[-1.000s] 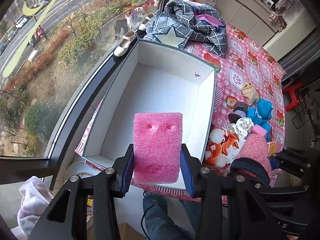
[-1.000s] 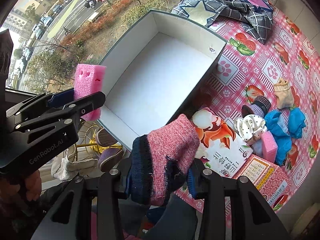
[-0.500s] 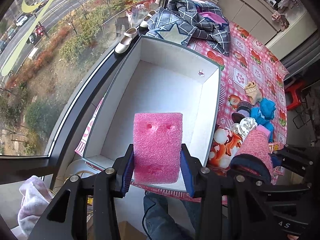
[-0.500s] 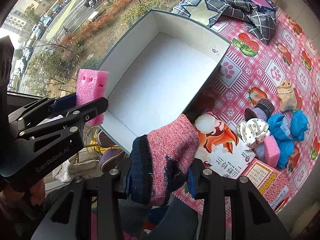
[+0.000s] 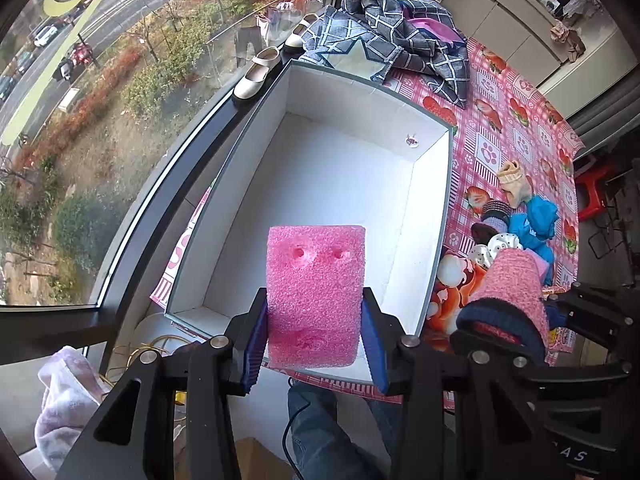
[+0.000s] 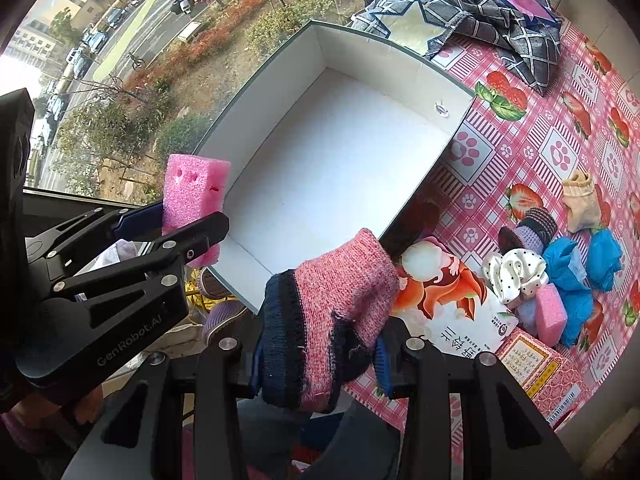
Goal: Organize soft objects
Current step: 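Carry the pink sponge and pink sock with both tools over the white box, then open both tools to drop the sponge and sock into the white box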
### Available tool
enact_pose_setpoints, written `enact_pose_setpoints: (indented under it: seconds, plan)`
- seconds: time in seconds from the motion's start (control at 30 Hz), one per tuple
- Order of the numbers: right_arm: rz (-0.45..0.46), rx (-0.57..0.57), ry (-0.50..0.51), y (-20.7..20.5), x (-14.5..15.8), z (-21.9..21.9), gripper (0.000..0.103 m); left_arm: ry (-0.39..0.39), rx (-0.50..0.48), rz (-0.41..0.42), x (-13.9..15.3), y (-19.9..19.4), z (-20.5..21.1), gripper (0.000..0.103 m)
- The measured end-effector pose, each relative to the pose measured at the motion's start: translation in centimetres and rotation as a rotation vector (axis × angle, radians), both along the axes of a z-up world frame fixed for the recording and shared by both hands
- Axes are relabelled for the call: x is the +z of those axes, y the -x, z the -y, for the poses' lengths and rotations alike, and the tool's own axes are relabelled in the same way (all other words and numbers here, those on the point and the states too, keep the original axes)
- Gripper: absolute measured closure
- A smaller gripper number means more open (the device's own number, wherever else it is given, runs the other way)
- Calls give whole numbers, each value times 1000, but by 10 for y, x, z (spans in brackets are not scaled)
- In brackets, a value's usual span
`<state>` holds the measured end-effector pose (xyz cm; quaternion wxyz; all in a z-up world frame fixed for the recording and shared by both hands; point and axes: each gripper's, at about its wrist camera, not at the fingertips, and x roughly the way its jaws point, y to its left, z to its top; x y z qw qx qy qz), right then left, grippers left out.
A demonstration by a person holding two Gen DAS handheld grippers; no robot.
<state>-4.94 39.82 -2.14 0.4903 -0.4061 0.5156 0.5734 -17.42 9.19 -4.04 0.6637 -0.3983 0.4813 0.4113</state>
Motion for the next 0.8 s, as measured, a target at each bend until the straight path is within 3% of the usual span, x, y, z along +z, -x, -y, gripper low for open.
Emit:
enact_pose_setpoints:
  seconds: [0.7,0.8]
  plan:
    - [-21,-49,-1,-1,-6,-22,61,-3,3,-24,-12,-2,-17,56]
    - [-17,-60,-15,-3,-4,-25,61,-1,6,-15,-12,-2,-18,51]
